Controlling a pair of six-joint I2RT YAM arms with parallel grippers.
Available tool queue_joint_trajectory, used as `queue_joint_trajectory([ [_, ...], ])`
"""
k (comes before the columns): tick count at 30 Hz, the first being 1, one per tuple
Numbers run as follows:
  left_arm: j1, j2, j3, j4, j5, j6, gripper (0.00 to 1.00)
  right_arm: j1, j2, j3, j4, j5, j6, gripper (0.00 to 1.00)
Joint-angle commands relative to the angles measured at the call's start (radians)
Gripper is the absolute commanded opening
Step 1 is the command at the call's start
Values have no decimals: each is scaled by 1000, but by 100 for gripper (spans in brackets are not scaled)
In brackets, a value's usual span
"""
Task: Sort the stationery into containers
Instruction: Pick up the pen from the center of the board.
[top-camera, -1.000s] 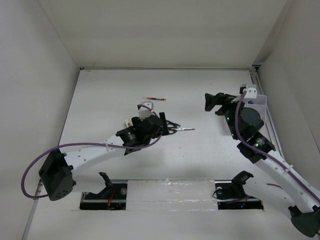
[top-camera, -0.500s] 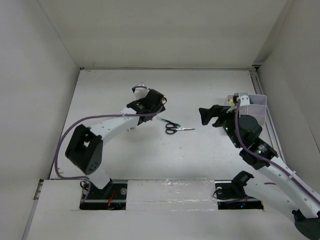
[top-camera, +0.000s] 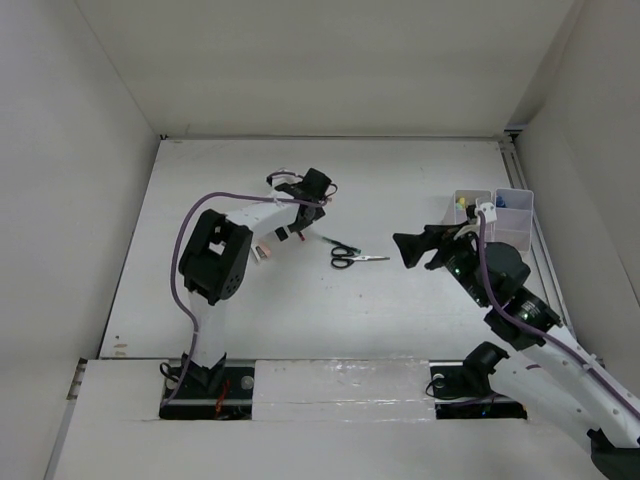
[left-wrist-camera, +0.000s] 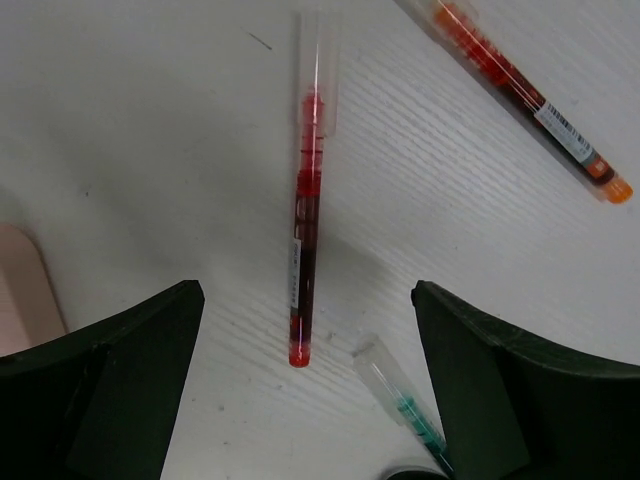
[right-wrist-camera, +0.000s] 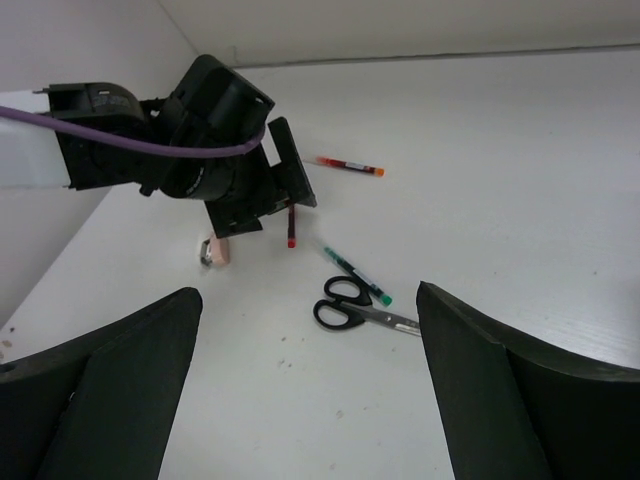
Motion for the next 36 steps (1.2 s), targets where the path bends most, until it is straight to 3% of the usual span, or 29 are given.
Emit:
queue_joint_trajectory([
  [1, 3, -34, 6, -30, -14, -44, 81, 11, -10, -10, 14, -49, 14, 94],
  [10, 3, 44, 15, -73, -5, -98, 44, 11, -10, -10, 14, -49, 14, 93],
  [13, 3, 53, 15, -115, -31, -127, 41, 11, -10, -10, 14, -40, 14, 93],
  [18, 3, 64, 6, -135, -41, -153, 24, 11, -10, -10, 14, -40, 14, 93],
  [21, 3, 87, -5, -120, -32, -153, 9, 11, -10, -10, 14, -49, 14, 93],
  [22, 3, 87, -18, -111, -22, -153, 0, 11, -10, -10, 14, -49, 14, 93],
  [28, 3, 57, -74, -22, 6, -67, 0, 11, 9, -21, 24, -38, 14, 93],
  [32, -9, -54, -110, 9, -76, -17, 0, 11, 9, -30, 42, -29, 37, 93],
  [36, -96, -274, -179, 65, -211, 34, 0, -8, -16, -39, 79, -42, 60, 93],
])
